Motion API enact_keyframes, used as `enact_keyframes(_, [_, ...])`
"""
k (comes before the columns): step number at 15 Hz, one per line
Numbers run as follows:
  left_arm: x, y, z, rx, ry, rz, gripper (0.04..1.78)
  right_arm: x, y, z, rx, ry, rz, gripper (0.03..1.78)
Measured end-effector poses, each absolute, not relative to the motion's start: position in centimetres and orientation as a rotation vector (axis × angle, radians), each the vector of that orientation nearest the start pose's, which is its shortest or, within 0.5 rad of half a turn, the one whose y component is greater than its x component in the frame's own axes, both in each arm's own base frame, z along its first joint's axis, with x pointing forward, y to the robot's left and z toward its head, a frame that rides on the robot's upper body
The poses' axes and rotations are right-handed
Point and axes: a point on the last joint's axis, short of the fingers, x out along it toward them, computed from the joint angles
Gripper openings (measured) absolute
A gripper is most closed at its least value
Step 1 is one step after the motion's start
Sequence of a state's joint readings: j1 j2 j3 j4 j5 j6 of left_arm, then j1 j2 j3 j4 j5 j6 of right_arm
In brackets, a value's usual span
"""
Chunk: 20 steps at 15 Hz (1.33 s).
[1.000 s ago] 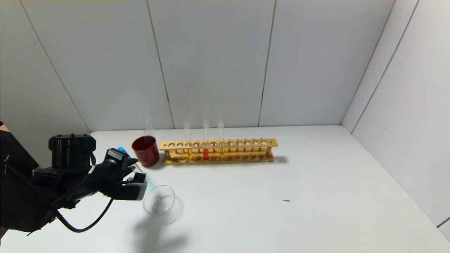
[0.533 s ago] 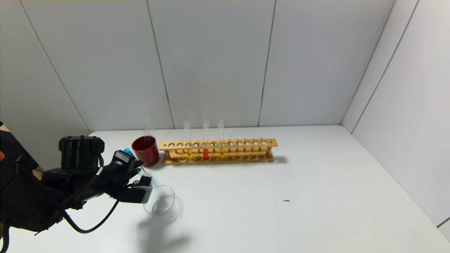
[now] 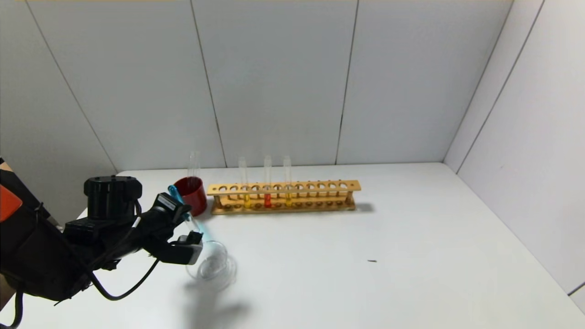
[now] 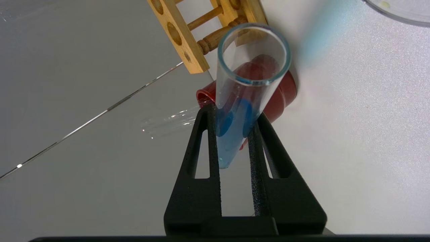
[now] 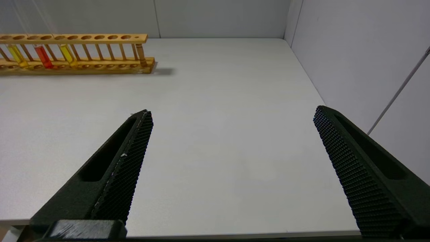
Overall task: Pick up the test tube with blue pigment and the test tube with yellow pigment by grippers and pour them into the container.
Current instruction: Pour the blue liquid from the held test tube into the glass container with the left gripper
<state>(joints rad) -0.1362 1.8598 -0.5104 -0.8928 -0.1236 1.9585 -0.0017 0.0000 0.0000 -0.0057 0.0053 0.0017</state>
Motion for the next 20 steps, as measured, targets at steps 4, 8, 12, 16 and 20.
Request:
enact_keyframes(4, [28.52, -4.35, 8.66, 1.960, 0.038, -0.625, 0.30, -2.28, 0.02, 7.60, 0.002, -0.005, 0.004, 1.75])
enact_keyframes(8, [28.41, -4.35, 8.54, 1.978, 0.037, -0.633, 0.30, -2.28, 0.02, 7.61, 0.002, -0.006, 0.004, 1.75])
enact_keyframes(12, [28.42, -4.35, 8.49, 2.005, 0.030, -0.638, 0.30, -2.28, 0.02, 7.60, 0.002, -0.005, 0.004, 1.75])
enact_keyframes(16, [28.43, -4.31, 8.47, 2.017, 0.028, -0.639, 0.30, -2.28, 0.02, 7.61, 0.002, -0.006, 0.004, 1.75])
enact_keyframes(20, [28.42, -4.31, 8.54, 2.032, 0.021, -0.639, 0.30, -2.28, 0.02, 7.60, 0.001, -0.005, 0.004, 1.75])
